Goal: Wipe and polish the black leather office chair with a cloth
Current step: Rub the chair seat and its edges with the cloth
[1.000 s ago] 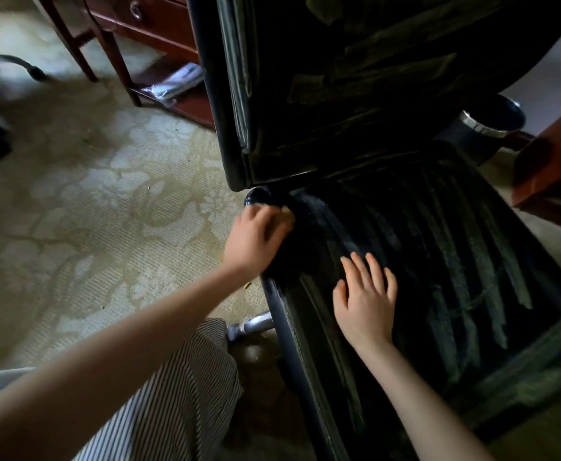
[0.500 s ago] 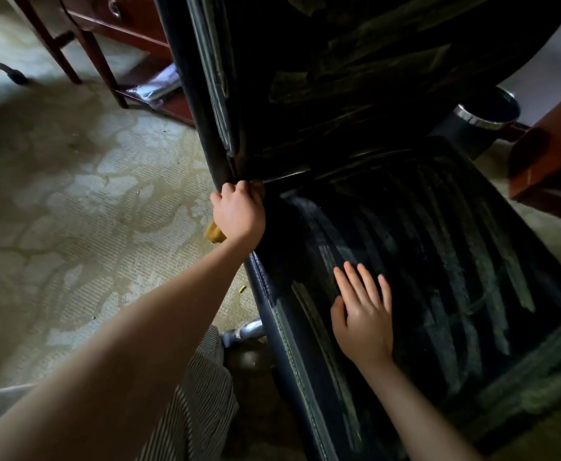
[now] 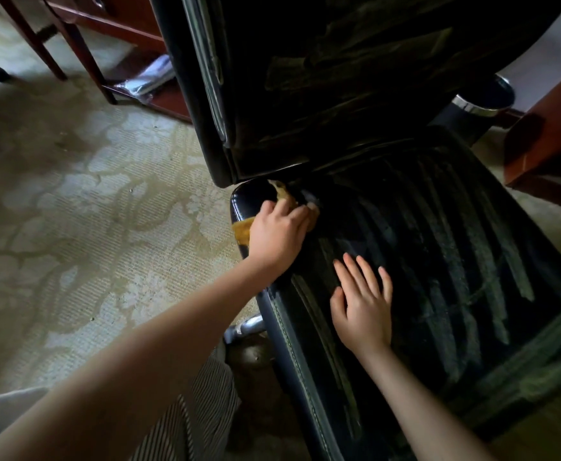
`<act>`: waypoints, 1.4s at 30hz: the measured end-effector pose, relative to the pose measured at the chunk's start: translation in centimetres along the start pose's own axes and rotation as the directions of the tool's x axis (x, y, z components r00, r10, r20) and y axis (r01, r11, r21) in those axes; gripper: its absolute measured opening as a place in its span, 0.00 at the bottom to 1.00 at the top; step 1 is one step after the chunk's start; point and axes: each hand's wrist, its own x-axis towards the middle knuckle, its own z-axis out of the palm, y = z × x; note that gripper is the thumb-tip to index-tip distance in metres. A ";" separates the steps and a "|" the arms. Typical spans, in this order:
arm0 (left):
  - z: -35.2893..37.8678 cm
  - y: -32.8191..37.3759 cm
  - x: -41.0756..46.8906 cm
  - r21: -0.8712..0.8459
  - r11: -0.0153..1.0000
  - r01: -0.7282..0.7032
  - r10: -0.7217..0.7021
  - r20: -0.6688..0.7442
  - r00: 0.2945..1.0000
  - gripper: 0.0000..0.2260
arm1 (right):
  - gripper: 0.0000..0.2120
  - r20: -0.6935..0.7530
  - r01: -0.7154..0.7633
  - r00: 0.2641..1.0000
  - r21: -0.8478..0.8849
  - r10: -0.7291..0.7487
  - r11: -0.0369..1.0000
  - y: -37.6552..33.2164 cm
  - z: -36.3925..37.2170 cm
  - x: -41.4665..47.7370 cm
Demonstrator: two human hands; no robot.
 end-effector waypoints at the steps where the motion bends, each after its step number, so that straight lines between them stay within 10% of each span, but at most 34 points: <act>1: -0.2 0.5 -1.1 -0.034 0.998 -0.043 0.043 0.007 0.999 0.13 | 0.21 0.002 0.000 1.000 -0.007 0.000 1.000 0.0 0.0 0.0; 9: -1.8 1.4 -5.5 -0.243 0.927 -0.285 0.320 0.117 0.940 0.16 | 0.21 -0.004 0.017 1.000 0.001 -0.017 1.000 0.4 -0.2 -0.4; 15: -5.2 -0.6 0.8 -0.218 0.922 0.320 -0.322 0.025 0.946 0.16 | 0.21 0.023 -0.002 1.000 0.074 0.000 0.997 0.3 -0.4 -0.5; 20: -3.4 -1.8 3.9 -0.099 0.872 0.479 -0.443 0.257 0.859 0.18 | 0.21 0.033 -0.016 0.999 0.076 0.013 0.997 0.1 -0.5 -0.6; 27: -3.1 -4.7 4.3 0.089 0.996 0.025 -0.049 0.272 0.961 0.27 | 0.21 0.007 -0.016 1.000 0.095 0.015 0.995 0.2 -0.5 0.2; 35: 0.5 -2.9 3.5 -0.163 0.969 0.187 -0.158 0.173 0.972 0.23 | 0.20 0.013 -0.031 0.999 0.144 0.030 0.989 0.0 -0.4 -0.4; 42: 0.8 1.0 1.8 -0.254 0.964 -0.071 0.112 0.149 0.983 0.19 | 0.22 0.003 -0.076 0.997 0.251 0.078 0.965 -0.1 -0.6 -0.1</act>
